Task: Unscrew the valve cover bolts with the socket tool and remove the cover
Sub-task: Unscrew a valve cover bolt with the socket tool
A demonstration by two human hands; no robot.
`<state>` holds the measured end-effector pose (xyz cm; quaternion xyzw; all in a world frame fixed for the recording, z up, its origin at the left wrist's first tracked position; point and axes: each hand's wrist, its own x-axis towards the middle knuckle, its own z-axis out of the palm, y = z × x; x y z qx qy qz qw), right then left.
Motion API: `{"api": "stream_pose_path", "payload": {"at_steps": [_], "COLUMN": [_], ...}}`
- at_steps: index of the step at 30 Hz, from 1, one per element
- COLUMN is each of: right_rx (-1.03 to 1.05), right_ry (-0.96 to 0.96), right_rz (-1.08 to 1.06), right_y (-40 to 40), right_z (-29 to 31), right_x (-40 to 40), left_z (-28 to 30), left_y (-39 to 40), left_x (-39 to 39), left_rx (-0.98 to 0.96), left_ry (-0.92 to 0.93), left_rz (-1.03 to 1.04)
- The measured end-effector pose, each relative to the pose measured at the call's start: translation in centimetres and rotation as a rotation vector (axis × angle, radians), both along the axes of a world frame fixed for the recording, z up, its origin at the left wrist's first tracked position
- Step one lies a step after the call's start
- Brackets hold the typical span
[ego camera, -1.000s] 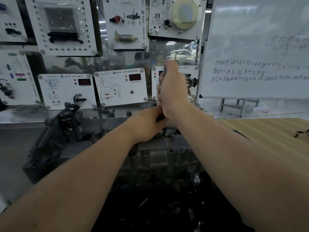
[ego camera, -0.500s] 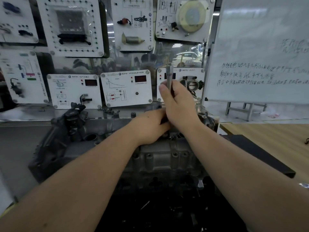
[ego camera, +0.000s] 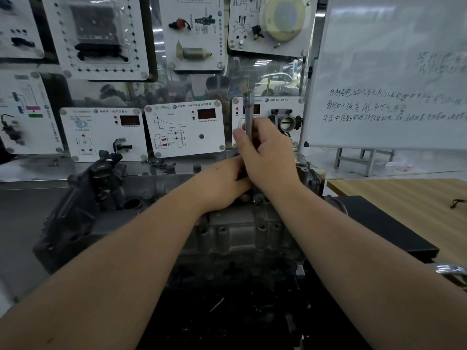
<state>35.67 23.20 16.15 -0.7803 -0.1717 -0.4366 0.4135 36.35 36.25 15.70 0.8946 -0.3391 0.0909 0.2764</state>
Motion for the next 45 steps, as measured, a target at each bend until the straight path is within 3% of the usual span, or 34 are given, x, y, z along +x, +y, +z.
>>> {"api": "stream_pose_path", "payload": {"at_steps": [9,16,19,23,32,36,45], "right_rx": [0.01,0.009,0.027,0.004,0.031,0.067,0.062], "right_ry": [0.062,-0.092,-0.067,-0.011,-0.109,-0.044,-0.097], "right_rz": [0.013,-0.052,-0.066,-0.063,-0.05,-0.014,-0.03], "right_y": [0.42,0.12,0.16,0.37,0.23,0.38,0.06], "right_z": [-0.13,-0.08,-0.03,-0.13,-0.12,-0.12,-0.06], "right_x": [-0.15,-0.47,-0.39,-0.43,-0.59,-0.36,-0.26], "left_z": [0.26,-0.1,-0.23,-0.12,-0.12,-0.07,-0.05], "left_y": [-0.01,-0.42,-0.42,-0.22,-0.45,-0.08,-0.21], "left_x": [-0.55,-0.14,-0.32,-0.46,-0.52,-0.5,0.06], "left_rx": [-0.006,0.048,0.077,0.067,0.069,0.026,-0.018], "left_ry": [0.048,-0.043,-0.042,-0.02,-0.013,0.023,0.03], "left_rz": [-0.004,0.024,0.016,0.016,0.038,-0.005,-0.03]}}
